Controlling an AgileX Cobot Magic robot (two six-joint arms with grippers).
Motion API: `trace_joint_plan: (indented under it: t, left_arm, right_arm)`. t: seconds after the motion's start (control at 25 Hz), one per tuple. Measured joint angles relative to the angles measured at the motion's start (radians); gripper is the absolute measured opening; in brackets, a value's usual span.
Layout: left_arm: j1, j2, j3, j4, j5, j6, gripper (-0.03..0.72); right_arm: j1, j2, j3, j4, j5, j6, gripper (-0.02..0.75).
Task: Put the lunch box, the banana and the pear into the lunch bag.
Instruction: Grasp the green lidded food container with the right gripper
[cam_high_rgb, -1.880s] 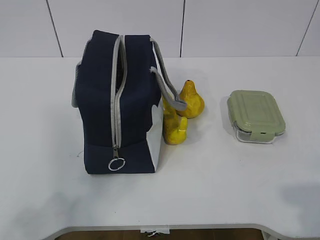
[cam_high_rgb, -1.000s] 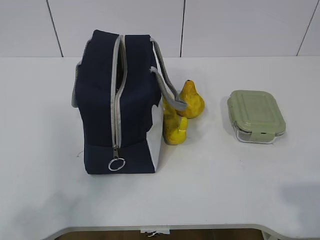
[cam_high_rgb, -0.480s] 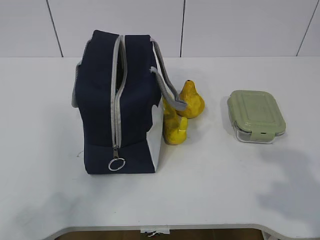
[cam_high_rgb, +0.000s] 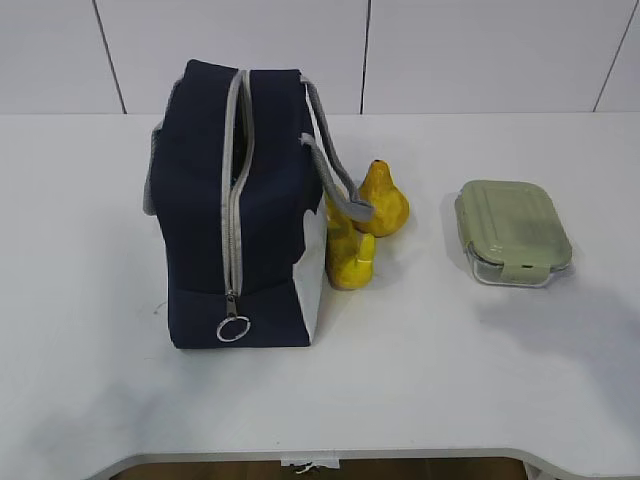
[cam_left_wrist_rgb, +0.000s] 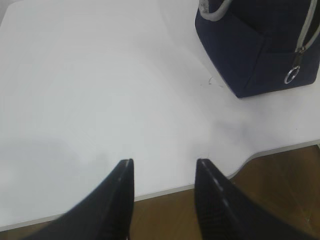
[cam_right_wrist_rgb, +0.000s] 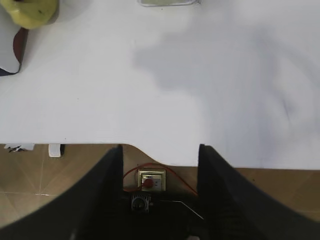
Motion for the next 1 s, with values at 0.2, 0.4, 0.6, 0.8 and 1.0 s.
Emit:
trace_joint_plan:
  t: [0.2, 0.4, 0.6, 0.8, 1.0]
  left_arm:
    - [0.000, 0.000, 0.000, 0.000, 0.000, 0.000, 0.307]
    - [0.000, 0.000, 0.000, 0.000, 0.000, 0.000, 0.307]
    - [0.000, 0.000, 0.000, 0.000, 0.000, 0.000, 0.307]
    - [0.000, 0.000, 0.000, 0.000, 0.000, 0.000, 0.307]
    - [0.000, 0.000, 0.000, 0.000, 0.000, 0.000, 0.307]
  right_arm:
    - [0.000, 0.190, -0.147, 0.017, -0.010, -0.058, 0.382]
    - [-0.011, 0.401, -0.331, 0.097, 0.016, -0.151, 0.382]
    - [-0.105, 0.554, -0.472, 0.274, 0.110, -0.311, 0.382]
    - [-0.237, 0.658, -0.564, 0.409, 0.219, -0.439, 0.382]
    - [-0.375, 0.766, -0.590, 0.562, 0.291, -0.546, 0.382]
